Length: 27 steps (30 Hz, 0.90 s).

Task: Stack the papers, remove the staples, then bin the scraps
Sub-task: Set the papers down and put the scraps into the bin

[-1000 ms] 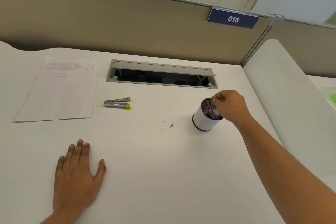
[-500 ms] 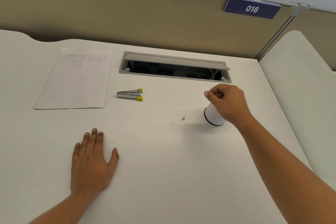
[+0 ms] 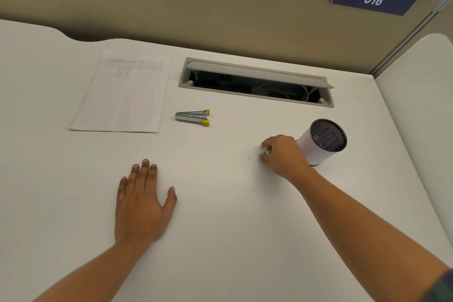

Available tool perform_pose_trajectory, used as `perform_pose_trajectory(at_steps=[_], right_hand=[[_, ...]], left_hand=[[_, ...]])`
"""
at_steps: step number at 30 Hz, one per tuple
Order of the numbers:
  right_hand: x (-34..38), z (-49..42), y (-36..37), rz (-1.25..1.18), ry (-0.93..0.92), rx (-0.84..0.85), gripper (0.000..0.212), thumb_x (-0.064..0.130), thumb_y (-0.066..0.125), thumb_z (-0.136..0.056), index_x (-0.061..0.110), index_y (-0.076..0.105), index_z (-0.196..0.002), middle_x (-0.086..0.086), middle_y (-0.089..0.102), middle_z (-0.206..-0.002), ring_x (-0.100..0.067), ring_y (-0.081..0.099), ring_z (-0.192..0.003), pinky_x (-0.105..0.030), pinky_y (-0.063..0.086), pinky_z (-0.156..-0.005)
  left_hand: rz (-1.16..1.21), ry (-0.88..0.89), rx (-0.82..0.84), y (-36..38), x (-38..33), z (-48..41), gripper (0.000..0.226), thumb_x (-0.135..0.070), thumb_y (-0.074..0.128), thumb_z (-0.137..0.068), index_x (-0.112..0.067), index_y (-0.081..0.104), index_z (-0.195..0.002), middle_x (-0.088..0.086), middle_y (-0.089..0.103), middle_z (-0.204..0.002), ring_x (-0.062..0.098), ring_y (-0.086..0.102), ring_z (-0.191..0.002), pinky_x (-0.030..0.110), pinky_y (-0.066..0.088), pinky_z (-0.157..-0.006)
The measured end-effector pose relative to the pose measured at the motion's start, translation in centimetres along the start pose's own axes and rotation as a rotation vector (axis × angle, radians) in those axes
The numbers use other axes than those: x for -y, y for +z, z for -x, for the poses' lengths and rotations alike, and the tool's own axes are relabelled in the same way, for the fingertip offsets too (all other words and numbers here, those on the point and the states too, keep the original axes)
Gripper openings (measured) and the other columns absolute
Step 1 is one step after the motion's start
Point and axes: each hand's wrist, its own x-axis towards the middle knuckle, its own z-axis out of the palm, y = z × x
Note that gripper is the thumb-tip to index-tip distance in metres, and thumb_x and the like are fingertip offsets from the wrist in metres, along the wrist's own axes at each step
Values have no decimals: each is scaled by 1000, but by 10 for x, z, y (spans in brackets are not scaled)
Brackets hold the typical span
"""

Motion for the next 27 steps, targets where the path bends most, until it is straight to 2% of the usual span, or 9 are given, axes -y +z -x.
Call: perform_pose_trajectory(at_steps=[4, 9, 13, 16, 18, 21, 23, 25, 27], right_hand=[[4, -1, 7, 45, -25, -21, 21, 17, 59, -87, 14, 71, -104, -6, 70, -100, -25, 63, -96, -33, 53, -80], [7, 3, 14, 30, -27, -34, 19, 11, 55, -83, 19, 70, -91, -4, 71, -93, -25, 65, -86, -35, 57, -75], [8, 8, 14, 21, -1, 9, 12, 13, 57, -80, 20, 67, -83, -2, 69, -89, -24, 65, -82, -35, 57, -71], [11, 13, 13, 13, 31, 68, 4, 17, 61, -75, 21, 63, -73, 0, 68, -83, -22, 64, -77, -31, 55, -65], [13, 17, 13, -25, 52, 100, 6, 19, 64, -73, 20, 60, -68, 1, 68, -79, -20, 64, -74, -27, 51, -59], [14, 23, 8, -175, 92, 108, 9, 15, 64, -71, 11, 62, -63, 4, 67, -66, -15, 65, -64, -22, 47, -52], [15, 29, 0, -361, 139, 122, 16, 10, 62, -72, 1, 58, -59, 0, 62, -57, -13, 63, -53, -21, 47, -50], [15, 35, -10, -599, 165, 123, 22, 5, 62, -76, -12, 55, -63, -11, 56, -60, -15, 58, -51, -28, 54, -57], [15, 41, -23, -806, 186, 118, 23, 2, 63, -81, -13, 56, -65, -14, 54, -67, -18, 53, -58, -27, 58, -62]], left_hand=[[8, 2, -1, 0, 0, 0, 76, -55, 31, -88, -9, 40, -147, 9, 34, -159, 25, 27, -149, 45, 18, -122], [9, 1, -7, -1, 0, 1, 76, -55, 30, -88, -8, 39, -148, 9, 34, -159, 25, 27, -149, 44, 18, -122], [8, 5, -7, 0, 0, 1, 76, -55, 30, -88, -8, 39, -148, 9, 34, -159, 25, 26, -149, 45, 19, -122], [13, 5, -9, 0, 0, 1, 76, -55, 30, -88, -9, 39, -148, 9, 34, -160, 25, 26, -150, 45, 18, -122], [11, 5, -9, 0, 0, 1, 76, -55, 30, -88, -9, 39, -148, 9, 34, -159, 25, 26, -149, 45, 18, -122], [8, 2, -4, 0, 0, 0, 76, -56, 30, -88, -9, 40, -148, 8, 35, -159, 24, 26, -149, 45, 18, -122], [4, 2, -1, 1, 0, 0, 76, -56, 30, -88, -9, 39, -148, 8, 34, -159, 24, 26, -150, 45, 18, -122], [5, 0, -1, 0, 1, 0, 76, -56, 30, -88, -9, 39, -148, 8, 34, -160, 24, 25, -150, 45, 18, -122], [7, -1, -3, 0, 0, 1, 76, -56, 30, -88, -9, 39, -148, 8, 34, -160, 24, 25, -150, 44, 17, -122]])
